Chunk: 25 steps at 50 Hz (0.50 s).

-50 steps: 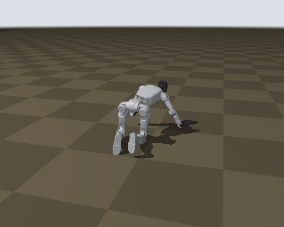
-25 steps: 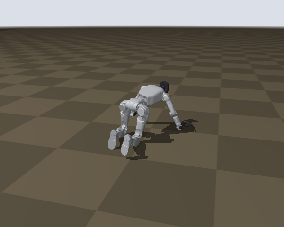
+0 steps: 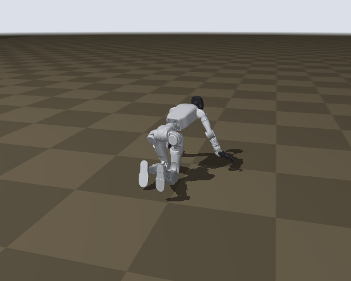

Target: Stand up

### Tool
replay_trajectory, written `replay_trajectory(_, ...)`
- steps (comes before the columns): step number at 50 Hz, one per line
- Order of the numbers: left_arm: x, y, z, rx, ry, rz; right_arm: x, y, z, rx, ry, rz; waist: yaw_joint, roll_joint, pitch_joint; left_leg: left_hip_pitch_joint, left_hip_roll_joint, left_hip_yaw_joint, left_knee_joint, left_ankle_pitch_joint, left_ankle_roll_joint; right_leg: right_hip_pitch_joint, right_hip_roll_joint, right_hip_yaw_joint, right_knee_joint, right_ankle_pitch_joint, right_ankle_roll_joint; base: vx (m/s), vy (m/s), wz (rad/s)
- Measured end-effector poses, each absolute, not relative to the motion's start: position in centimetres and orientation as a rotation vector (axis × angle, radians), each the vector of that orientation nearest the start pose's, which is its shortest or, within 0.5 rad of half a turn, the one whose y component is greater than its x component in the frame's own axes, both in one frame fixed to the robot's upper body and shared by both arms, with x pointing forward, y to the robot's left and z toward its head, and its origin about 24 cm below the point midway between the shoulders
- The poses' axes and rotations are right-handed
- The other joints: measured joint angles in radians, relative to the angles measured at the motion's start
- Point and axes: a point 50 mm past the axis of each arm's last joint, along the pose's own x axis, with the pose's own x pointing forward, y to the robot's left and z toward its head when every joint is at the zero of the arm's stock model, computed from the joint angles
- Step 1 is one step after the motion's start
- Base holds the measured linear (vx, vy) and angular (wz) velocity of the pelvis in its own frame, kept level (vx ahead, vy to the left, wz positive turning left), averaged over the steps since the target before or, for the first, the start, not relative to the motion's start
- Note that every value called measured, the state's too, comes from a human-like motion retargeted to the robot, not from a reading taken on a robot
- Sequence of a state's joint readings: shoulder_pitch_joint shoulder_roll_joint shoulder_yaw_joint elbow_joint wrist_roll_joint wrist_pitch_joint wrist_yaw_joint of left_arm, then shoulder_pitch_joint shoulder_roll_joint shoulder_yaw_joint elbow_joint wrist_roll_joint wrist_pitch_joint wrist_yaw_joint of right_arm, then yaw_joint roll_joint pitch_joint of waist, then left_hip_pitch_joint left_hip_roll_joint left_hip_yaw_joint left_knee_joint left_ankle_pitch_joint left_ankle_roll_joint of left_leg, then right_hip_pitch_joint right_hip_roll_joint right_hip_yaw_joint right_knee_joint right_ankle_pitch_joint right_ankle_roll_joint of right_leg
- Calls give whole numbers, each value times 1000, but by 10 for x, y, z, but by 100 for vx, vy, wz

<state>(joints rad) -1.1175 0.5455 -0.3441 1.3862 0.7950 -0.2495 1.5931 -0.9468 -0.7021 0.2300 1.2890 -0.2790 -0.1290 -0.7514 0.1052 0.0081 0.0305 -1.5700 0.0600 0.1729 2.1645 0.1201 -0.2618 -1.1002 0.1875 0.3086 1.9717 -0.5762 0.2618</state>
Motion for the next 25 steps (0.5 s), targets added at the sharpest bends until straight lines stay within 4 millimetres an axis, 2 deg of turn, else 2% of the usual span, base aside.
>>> replay_trajectory(3, 364, 256, 203, 1306, -975, 1148, 342, -334, 106, -964, 36, -803, -24, -14, 5, 1, 15, -18, 3, 43, 0, 26, 9, -13, -7, -9, 0, -12, 8, 22)
replay_trajectory(5, 365, 257, 204, 1368, -951, 1128, 329, -328, 69, -949, 136, -725, -40, -18, 6, 2, -12, -20, 3, 59, 0, 46, 16, -22, -15, -20, 0, -9, 9, -11)
replay_trajectory(9, 371, 262, 198, 1520, -822, 1022, 288, -321, 0, -991, 374, -587, -72, -35, 19, 65, -30, -35, -6, 83, 0, 112, 51, -33, -48, -3, 0, -10, 14, 14)
replay_trajectory(12, 380, 266, 187, 1628, -617, 830, 254, -320, -38, -1013, 540, -530, -72, -41, 35, 127, -3, -52, -15, 105, 0, 138, 90, -40, -64, 67, -1, -11, 12, -28)
replay_trajectory(15, 385, 282, 173, 1667, -331, 599, 230, -327, -55, -1028, 660, -510, -67, -8, 42, 177, 42, -93, -33, 123, 2, 90, 117, -108, -46, 193, 0, -1, -1, -94)
replay_trajectory(18, 376, 310, 158, 1628, -83, 461, 214, -343, -56, -1057, 708, -545, -70, 27, 33, 220, 94, -132, -62, 142, 2, 3, 134, -191, -51, 417, 0, 8, -3, -118)
replay_trajectory(19, 372, 319, 154, 1610, -33, 438, 210, -350, -54, -1062, 715, -570, -78, 37, 29, 232, 105, -138, -70, 142, 2, -24, 146, -188, -47, 436, 0, 5, 14, -85)
replay_trajectory(20, 367, 327, 150, 1595, 8, 422, 206, -356, -52, -1064, 720, -598, -87, 47, 23, 243, 109, -140, -78, 140, 2, -49, 161, -174, -38, 432, 0, -3, 26, -54)
replay_trajectory(22, 356, 346, 142, 1586, 111, 375, 198, -369, -48, -1050, 736, -658, -118, 89, 19, 238, 145, -160, -82, 164, 21, -117, 223, -142, 5, 251, 0, -14, 31, -19)
replay_trajectory(25, 337, 373, 131, 1571, 287, 348, 183, -391, -39, -1017, 778, -729, -151, 159, 19, 199, 227, -184, -86, 217, 64, -241, 273, -146, 58, 139, -2, -25, 21, -35)
